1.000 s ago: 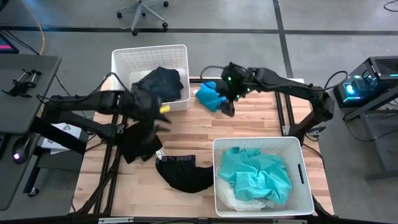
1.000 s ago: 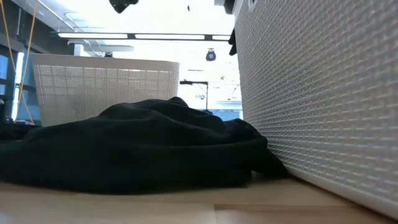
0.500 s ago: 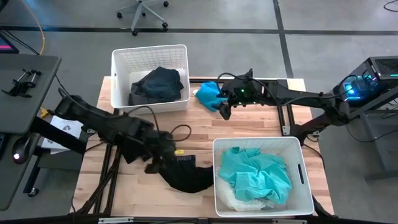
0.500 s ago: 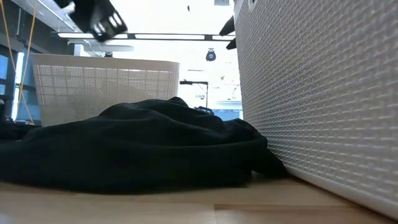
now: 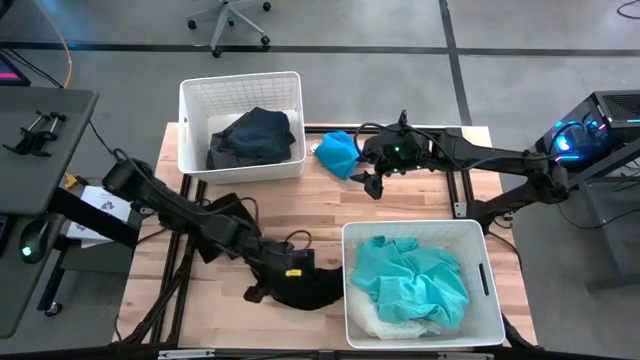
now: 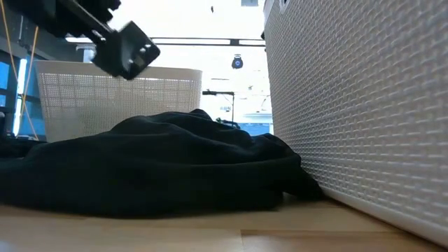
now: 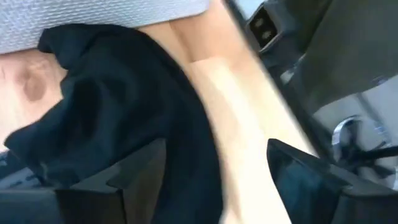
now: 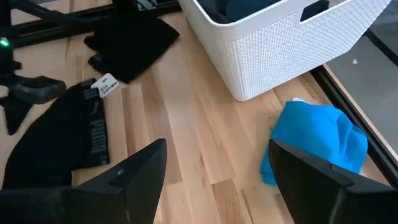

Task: Sort clothes
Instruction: Put the black boxer short into the top white bin

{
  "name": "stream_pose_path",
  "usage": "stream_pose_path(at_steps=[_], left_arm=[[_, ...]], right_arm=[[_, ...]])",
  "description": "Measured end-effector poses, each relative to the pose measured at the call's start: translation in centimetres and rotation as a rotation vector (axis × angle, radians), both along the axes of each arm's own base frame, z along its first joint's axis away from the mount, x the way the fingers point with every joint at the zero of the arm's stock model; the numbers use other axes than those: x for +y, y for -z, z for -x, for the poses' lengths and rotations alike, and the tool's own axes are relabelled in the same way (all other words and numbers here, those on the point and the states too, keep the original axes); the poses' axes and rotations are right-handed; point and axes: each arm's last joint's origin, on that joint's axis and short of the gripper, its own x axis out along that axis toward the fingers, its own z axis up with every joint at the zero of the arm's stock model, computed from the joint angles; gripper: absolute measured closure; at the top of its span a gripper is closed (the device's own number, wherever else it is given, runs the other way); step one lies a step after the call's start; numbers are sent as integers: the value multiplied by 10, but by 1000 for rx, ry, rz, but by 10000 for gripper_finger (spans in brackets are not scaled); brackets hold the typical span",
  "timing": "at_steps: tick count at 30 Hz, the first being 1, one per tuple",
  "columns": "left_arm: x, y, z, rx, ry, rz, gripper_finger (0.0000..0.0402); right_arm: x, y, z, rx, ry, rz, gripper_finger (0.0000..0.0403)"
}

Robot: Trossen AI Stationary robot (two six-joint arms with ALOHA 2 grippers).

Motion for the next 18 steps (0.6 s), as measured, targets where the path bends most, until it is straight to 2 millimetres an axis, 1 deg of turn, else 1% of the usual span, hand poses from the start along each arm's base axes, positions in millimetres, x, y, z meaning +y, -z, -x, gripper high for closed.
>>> stream_pose_path(at_steps=[2,5,10,14,18], left_arm=[[-4,11,-3,6,-8,-54,124],[-7,24,-8,-3,-66,-120,122],[-15,43,-18,-61,-132,-199,123],[-22,61,-25,-93,-130,-219,123],[-24,84,-29,-43,-162,-213,124]], right_arm=[[0,0,0,1,-5,4,133],[0,1,0,10,-23,7,133],[1,3,2,35,-35,-6,133],[2,5,4,69,-46,-2,133],[2,7,5,91,-51,-2,133]])
